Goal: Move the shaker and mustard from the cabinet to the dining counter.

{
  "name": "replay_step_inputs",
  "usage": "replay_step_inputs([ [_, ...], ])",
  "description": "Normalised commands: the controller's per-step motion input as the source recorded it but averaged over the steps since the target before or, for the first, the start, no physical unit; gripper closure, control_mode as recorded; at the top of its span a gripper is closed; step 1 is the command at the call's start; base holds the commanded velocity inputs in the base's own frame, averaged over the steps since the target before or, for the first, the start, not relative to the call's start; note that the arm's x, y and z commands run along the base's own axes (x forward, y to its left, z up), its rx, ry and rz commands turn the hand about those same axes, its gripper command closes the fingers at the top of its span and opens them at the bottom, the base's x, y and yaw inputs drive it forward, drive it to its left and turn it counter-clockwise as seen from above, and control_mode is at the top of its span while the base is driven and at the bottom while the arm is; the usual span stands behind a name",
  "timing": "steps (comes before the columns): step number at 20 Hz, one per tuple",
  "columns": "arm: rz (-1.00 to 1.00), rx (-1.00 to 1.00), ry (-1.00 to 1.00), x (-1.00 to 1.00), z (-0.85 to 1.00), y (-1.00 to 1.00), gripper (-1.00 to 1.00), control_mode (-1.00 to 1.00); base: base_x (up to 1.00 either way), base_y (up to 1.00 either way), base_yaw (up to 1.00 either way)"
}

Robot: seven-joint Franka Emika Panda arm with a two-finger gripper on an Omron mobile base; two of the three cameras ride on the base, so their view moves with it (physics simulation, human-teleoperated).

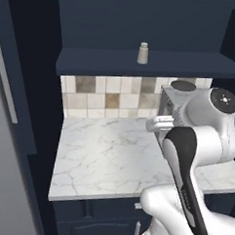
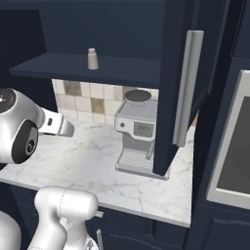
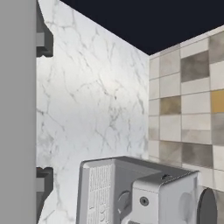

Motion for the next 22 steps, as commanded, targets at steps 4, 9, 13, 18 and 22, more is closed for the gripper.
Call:
replay_step_inputs([
  [4, 0.00, -0.02, 0.00, -0.04, 0.56, -0.05, -1.00, -1.00, 0.00, 0.00, 0.00],
  [9, 0.00, 0.00, 0.00, 0.00, 0.51, 0.00, -1.00, -1.00, 0.00, 0.00, 0.00],
  [13, 0.00, 0.00, -0.09, 0.30, 0.36, -0.01, -1.00, -1.00, 0.00, 0.00, 0.00],
  [18, 0.00, -0.03, -0.25, 0.30, 0.07, -0.11, -1.00, -1.00, 0.00, 0.00, 0.00],
  [22, 0.00, -0.05, -0.14, 0.18, 0.25, -0.16, -1.00, -1.00, 0.00, 0.00, 0.00],
])
